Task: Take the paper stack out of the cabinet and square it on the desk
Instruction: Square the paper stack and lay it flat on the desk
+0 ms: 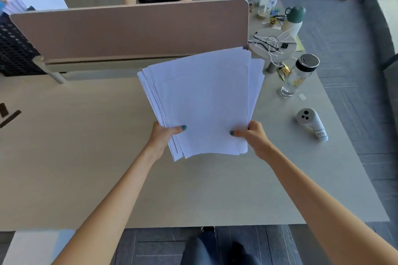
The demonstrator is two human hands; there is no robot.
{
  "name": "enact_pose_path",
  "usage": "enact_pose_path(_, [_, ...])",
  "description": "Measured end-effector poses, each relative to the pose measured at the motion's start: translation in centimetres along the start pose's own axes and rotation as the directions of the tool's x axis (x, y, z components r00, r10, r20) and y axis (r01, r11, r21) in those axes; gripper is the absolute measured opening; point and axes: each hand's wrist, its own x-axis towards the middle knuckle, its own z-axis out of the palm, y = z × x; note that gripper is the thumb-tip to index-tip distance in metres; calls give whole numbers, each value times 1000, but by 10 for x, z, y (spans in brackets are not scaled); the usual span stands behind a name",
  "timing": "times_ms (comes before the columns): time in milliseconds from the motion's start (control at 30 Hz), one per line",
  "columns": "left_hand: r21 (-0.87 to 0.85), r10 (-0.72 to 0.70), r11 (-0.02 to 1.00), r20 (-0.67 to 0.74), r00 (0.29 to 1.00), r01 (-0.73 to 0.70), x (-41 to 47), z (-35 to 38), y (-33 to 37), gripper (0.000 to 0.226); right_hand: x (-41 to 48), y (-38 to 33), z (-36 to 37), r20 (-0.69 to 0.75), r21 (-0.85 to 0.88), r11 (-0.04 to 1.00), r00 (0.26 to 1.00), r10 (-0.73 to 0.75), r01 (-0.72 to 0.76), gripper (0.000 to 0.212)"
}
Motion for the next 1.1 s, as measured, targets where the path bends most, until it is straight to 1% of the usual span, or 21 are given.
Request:
enact_pose_path(67, [27, 29, 999, -19, 999, -28, 3, 2, -7, 38, 4, 5, 3, -39, 17, 1000, 999, -1, 1, 52])
enact_pose_path(133, [23, 39, 999, -30, 999, -38, 4, 5, -16, 37, 6, 9, 7, -56, 41, 999, 998, -8, 11, 41])
enact_pose_path(200, [15, 54, 998, -30, 998, -54, 4, 8, -23, 39, 3, 10, 11, -86, 68, 997, 996, -16, 22, 29])
enact_pose_path(267, [12, 76, 997, -19, 997, -76, 3, 9, -27, 43, 0, 9, 11, -103, 86, 995, 994, -37, 46, 24])
enact_pose_path(333, [21, 91, 996, 1, 996, -91, 3, 5, -32, 46, -2, 9, 10, -83, 81, 993, 994, -75, 81, 13])
enact_pose_path(400, [39, 79, 996, 16, 997, -79, 2, 0, -33, 47, -3, 8, 5, -22, 76, 990, 993, -120, 121, 21])
enact_pose_path(467, [80, 93, 992, 75, 993, -99, -2, -6, -28, 44, -5, 3, 2, 50, 48, 987, 986, -157, 155, 28])
enact_pose_path(533, [129, 129, 980, 171, 977, -152, -11, -11, -12, 31, -10, -4, -2, 106, 45, 985, 980, -169, 165, 32])
enact_pose_path(567, [161, 137, 971, 231, 963, -177, -14, -15, -3, 23, -14, -10, -5, 119, 62, 986, 980, -160, 153, 29])
enact_pose_path(600, [175, 152, 962, 297, 942, -211, -18, -17, 6, 26, -17, -16, -7, 139, 77, 989, 981, -138, 129, 24])
enact_pose_path(633, [181, 164, 954, 354, 921, -239, -18, -21, 13, 40, -20, -22, -10, 183, 66, 991, 974, -130, 119, 19])
enact_pose_path(667, [197, 160, 947, 390, 907, -252, -16, -23, 19, 46, -19, -27, -13, 234, 28, 992, 964, -129, 126, 19])
enact_pose_path(700, [215, 151, 944, 392, 907, -250, -13, -26, 23, 39, -19, -33, -15, 281, -33, 985, 947, -154, 170, 22])
enact_pose_path(733, [223, 153, 942, 375, 914, -249, -10, -27, 29, 33, -16, -36, -17, 286, -75, 977, 943, -169, 198, 25])
enact_pose_path(867, [193, 198, 939, 374, 906, -285, -3, -20, 43, 51, -9, -48, -10, 273, -37, 965, 931, -241, 261, 41])
enact_pose_path(933, [189, 194, 943, 355, 914, -274, 1, -12, 45, 46, -8, -50, -4, 263, -10, 954, 921, -287, 300, 44])
enact_pose_path(1033, [148, 262, 938, 294, 919, -314, 5, 1, 47, 38, -5, -52, 7, 153, 28, 941, 929, -338, 338, 30])
enact_pose_path(1100, [75, 315, 937, 238, 919, -341, 6, 5, 49, 38, -5, -53, 12, 66, 64, 938, 937, -344, 340, 25])
